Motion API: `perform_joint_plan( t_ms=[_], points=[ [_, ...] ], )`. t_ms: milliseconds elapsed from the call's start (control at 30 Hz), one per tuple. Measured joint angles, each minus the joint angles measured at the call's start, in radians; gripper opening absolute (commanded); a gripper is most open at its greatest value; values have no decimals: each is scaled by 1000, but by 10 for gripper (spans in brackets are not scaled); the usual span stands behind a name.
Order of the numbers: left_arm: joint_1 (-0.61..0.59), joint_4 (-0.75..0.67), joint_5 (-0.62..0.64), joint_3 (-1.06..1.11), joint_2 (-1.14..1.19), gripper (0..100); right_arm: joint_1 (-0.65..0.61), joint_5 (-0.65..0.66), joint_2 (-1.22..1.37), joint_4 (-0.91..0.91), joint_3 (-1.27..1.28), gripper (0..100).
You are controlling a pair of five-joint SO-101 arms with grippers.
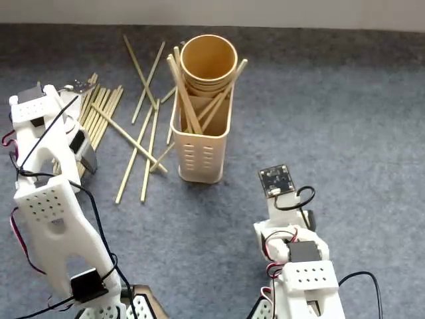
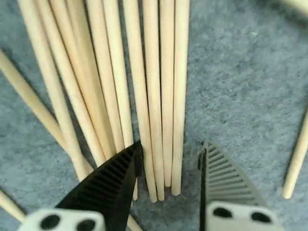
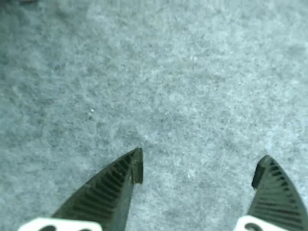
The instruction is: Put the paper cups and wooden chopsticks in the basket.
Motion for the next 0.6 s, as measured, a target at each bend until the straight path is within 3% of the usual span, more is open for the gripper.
perform_joint_plan(
  t_ms=[167,600],
  points=[
    [2,15,2,-60,43,77,0,0,0,0,0,358],
    [60,155,9,-245,54,74,0,0,0,0,0,358]
  ],
)
